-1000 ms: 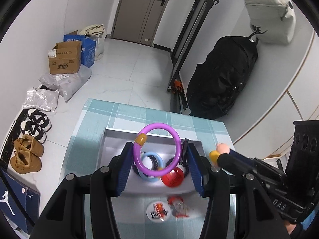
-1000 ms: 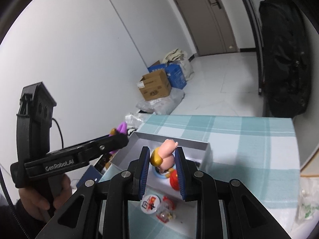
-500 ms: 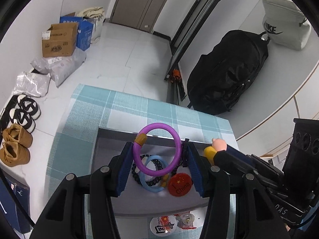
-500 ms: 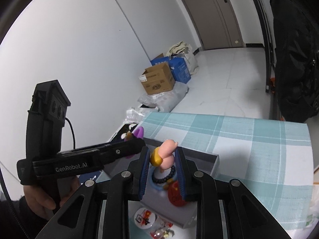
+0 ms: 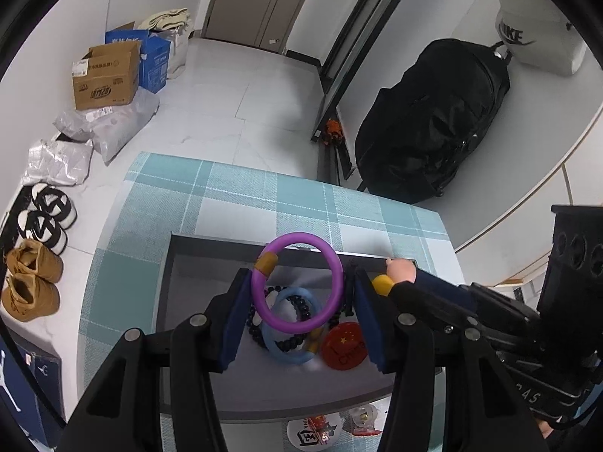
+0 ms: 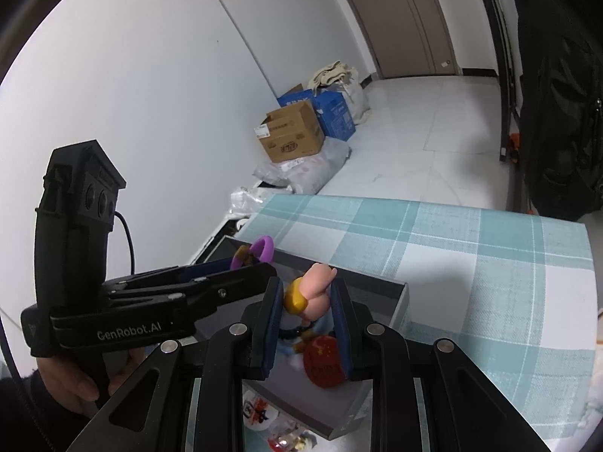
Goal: Organize jewelry
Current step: 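Carry the purple ring and pig figurine into the box, open both grippers, then raise both grippers out of the box toward the remaining toys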
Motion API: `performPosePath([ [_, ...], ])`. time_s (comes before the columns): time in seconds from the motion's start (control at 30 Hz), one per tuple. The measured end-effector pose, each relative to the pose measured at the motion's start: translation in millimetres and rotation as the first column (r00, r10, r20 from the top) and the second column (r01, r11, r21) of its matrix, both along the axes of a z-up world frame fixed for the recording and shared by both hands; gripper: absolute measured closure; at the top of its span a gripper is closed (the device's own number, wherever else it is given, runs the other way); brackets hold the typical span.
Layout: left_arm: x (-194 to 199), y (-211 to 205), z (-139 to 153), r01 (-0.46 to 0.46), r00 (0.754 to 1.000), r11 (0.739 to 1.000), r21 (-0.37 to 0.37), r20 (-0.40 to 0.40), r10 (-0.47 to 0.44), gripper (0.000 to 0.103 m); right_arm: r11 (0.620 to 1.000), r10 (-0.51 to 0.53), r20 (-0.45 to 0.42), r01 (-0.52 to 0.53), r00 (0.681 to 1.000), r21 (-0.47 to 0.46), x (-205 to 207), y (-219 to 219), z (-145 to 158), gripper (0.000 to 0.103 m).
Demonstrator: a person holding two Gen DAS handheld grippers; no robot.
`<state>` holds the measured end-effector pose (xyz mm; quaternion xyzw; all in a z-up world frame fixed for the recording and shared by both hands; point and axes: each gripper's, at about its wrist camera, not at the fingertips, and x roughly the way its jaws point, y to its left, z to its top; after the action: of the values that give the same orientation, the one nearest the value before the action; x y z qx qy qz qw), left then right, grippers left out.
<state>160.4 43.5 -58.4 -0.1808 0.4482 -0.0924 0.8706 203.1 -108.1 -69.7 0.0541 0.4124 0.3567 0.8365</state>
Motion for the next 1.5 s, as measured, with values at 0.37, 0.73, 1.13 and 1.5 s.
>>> performPosePath([
  [0.37,-3,8,-1,0.001,1.0,0.998,-0.059,-0.025,-0.002,0.038,1.0,-0.019,0.042,0.019,0.999,-0.019,-8,-6,4,0.063],
  [0.73,-18,10,7,-0.045,0.999,0.999,-0.022,0.002,0.045,0.038,0.997,-0.073,0.087,0.071,0.994,0.023,-15,-23,18,0.052],
  [1.13,-56,11,22,-0.096,0.99,0.995,0.006,0.105,0.095,0.038,0.996,-0.085,0.142,0.081,0.986,0.031,-41,-34,33,0.038],
  [1.5,-87,-7,23,-0.071,0.992,0.992,0.107,0.109,0.06,0.037,0.995,-0.093,0.177,0.086,0.98,0.051,-81,-52,38,0.028],
])
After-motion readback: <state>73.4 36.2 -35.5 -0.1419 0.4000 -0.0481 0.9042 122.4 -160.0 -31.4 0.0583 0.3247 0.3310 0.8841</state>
